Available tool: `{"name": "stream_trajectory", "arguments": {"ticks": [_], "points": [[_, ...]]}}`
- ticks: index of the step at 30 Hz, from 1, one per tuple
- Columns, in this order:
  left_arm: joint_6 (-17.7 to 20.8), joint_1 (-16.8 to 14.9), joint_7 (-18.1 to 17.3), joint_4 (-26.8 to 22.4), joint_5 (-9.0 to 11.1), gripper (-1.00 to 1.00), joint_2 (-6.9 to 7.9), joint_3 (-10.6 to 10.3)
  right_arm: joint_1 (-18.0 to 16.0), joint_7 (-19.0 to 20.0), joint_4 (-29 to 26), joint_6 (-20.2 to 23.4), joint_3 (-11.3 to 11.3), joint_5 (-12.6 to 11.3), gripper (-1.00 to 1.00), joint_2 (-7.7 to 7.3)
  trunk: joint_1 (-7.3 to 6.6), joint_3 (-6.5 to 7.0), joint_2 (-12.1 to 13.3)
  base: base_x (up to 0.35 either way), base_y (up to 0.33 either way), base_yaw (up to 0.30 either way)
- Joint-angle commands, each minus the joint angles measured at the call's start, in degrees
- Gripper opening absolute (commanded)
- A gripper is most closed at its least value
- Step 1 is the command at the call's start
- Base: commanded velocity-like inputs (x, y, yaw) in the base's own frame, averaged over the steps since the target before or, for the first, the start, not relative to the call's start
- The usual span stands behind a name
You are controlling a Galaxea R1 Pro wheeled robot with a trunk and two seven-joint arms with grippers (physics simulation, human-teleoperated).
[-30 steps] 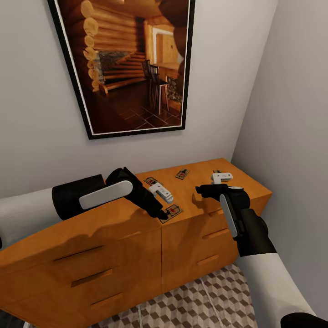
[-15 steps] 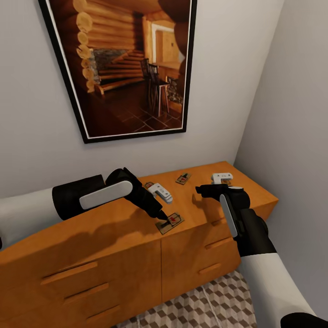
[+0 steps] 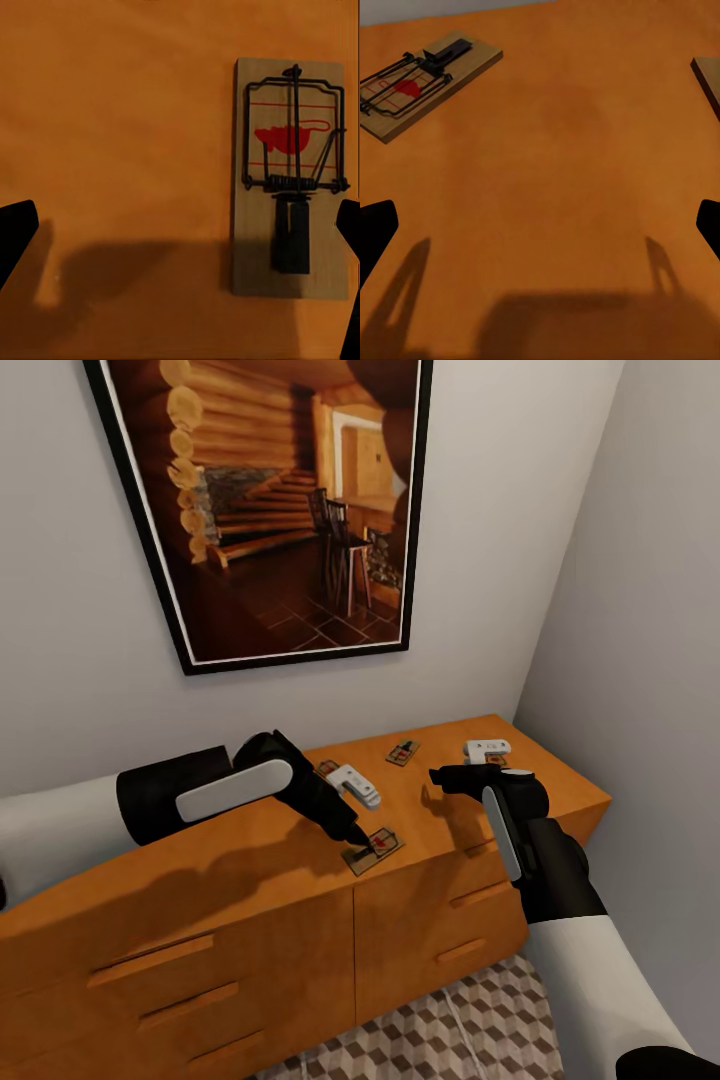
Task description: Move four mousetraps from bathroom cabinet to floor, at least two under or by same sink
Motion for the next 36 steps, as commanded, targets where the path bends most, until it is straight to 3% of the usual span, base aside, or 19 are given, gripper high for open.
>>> {"name": "stream_trajectory", "arguments": {"ticks": [1,20,36], "points": [[0.0,-0.1,0.6,-0.1,0.6,1.0,-0.05,-0.1,0.0,0.0,0.0,0.3,0.0,0.0,1.0,0.01,0.0,-0.06,0.0,0.001,0.0,0.0],[-0.4,1.6,0.5,0.0,0.6,1.0,-2.92,-0.2,0.0,0.0,0.0,0.3,0.0,0.0,1.0,0.01,0.0,-0.06,0.0,0.0,0.0,0.0],[-0.5,2.2,0.5,0.1,0.6,1.0,-3.99,-0.2,0.0,0.0,0.0,0.3,0.0,0.0,1.0,0.01,0.0,-0.06,0.0,0.0,0.0,0.0]]}}
